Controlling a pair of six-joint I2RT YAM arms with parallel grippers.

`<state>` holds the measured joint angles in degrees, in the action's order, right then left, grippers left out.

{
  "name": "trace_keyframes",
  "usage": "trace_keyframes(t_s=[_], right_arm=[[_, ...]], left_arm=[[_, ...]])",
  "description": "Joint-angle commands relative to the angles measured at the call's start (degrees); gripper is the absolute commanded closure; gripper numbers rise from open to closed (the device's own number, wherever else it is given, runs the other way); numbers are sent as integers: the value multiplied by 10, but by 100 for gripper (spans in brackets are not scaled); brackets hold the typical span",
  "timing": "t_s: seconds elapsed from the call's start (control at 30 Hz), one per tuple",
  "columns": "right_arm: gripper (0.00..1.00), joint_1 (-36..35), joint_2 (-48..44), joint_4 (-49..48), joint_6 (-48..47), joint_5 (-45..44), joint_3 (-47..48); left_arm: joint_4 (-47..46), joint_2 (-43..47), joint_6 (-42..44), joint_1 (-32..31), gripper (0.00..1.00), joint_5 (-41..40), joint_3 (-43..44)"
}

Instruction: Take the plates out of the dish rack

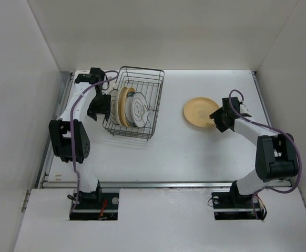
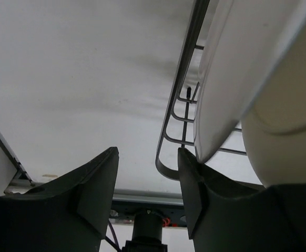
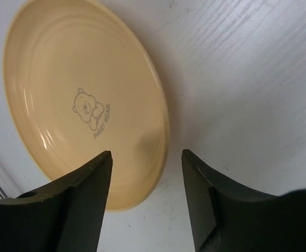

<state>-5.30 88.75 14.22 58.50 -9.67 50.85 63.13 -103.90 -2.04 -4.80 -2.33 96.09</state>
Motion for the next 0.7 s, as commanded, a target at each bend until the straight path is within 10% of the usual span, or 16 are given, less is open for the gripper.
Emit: trace_keyframes(t_s=[0.0, 0.2, 0.33, 0.67], right_arm=[[38, 0, -9, -25, -36, 9, 21], [34, -5, -69, -31, -84, 15, 16], [33, -24, -107, -11, -102, -12, 22], [33, -99, -126, -49, -174, 54, 51]], left_arm=[[-1, -15, 7, 1, 54, 19, -2], [-1, -68, -4, 1, 68, 46, 5], [6, -93, -16, 1, 100, 52, 16], [-20, -33, -79, 19, 100, 68, -79]])
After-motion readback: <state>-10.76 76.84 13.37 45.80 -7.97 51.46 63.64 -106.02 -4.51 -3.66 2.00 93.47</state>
